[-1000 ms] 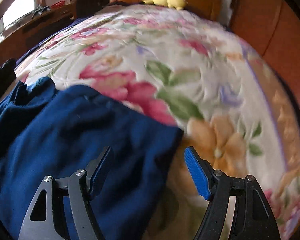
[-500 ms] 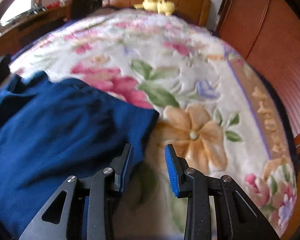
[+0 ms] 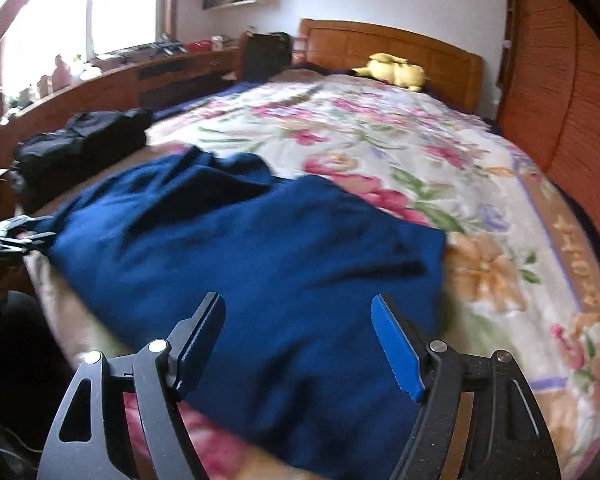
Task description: Fold large clothes
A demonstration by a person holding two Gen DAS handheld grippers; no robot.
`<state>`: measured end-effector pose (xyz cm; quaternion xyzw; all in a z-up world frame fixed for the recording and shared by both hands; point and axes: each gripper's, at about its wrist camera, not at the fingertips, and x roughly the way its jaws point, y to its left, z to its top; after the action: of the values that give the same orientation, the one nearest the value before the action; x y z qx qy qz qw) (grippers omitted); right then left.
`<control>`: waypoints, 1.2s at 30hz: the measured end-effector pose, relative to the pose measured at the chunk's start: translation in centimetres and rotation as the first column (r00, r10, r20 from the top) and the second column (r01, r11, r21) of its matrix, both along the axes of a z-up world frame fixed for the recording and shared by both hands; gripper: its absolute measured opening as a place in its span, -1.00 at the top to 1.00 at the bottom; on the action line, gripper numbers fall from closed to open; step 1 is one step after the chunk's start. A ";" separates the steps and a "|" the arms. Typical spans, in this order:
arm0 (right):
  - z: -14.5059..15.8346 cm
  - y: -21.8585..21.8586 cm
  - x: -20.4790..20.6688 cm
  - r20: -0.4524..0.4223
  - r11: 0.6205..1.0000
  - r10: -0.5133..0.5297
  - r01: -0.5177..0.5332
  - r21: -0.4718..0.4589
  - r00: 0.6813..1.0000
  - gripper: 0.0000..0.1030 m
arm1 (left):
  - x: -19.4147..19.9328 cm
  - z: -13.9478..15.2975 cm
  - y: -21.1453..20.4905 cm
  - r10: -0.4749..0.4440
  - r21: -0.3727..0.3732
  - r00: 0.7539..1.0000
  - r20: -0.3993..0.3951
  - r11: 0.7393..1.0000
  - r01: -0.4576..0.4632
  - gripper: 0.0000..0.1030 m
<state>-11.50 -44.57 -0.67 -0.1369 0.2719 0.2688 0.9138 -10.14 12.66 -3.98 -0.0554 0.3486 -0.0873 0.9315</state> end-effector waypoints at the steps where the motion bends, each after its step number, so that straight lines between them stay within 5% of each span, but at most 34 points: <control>1: 0.0 0.5 0.1 0.009 1.000 0.009 -0.009 0.008 1.000 -0.50 | 0.1 0.0 0.0 0.002 -0.002 1.000 -0.003 1.000 -0.002 -0.57; 8: -1.9 6.1 1.7 0.002 0.994 0.102 -0.102 0.036 0.995 -0.50 | -0.1 -0.1 0.1 0.010 -0.004 1.000 -0.008 1.000 -0.010 -0.57; 11: -4.8 7.7 3.2 -0.031 0.993 0.084 -0.087 -0.076 0.996 -0.49 | -0.3 -0.1 0.1 0.012 -0.009 1.000 -0.008 1.000 -0.012 -0.57; 15: -6.7 5.5 3.9 -0.074 0.996 0.080 -0.083 -0.033 0.994 -0.49 | -0.8 -0.2 0.4 0.008 -0.018 1.000 -0.006 1.000 -0.008 -0.57; 20: -5.3 2.1 2.6 0.064 0.996 0.000 0.006 -0.085 0.998 -0.49 | -1.2 -0.2 0.4 -0.004 -0.039 1.000 -0.004 0.999 0.004 -0.57; 25: -7.8 -0.2 3.8 -0.023 0.993 0.012 -0.015 -0.120 1.000 -0.49 | -0.8 -0.3 0.0 -0.055 -0.095 0.998 -0.009 0.994 0.054 0.07; 27: -8.3 -0.6 4.0 -0.013 0.993 0.010 -0.011 -0.113 1.000 -0.49 | -0.7 0.1 -0.6 -0.093 -0.113 0.996 -0.006 0.989 0.091 0.60; 30: -8.8 -0.8 4.0 -0.018 0.996 -0.004 0.002 -0.088 1.000 -0.49 | -0.9 1.7 -2.0 -0.099 -0.044 0.994 0.038 0.994 0.101 0.79; 36: -8.4 0.6 1.3 0.001 0.997 -0.015 0.015 -0.075 1.000 -0.49 | -0.3 8.0 -5.1 -0.128 0.018 0.977 0.171 0.992 0.127 0.82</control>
<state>-10.25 -43.98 -9.07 -0.1689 0.2824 0.2514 0.9102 -10.48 7.58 4.05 -0.0218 0.2702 -0.1499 0.9508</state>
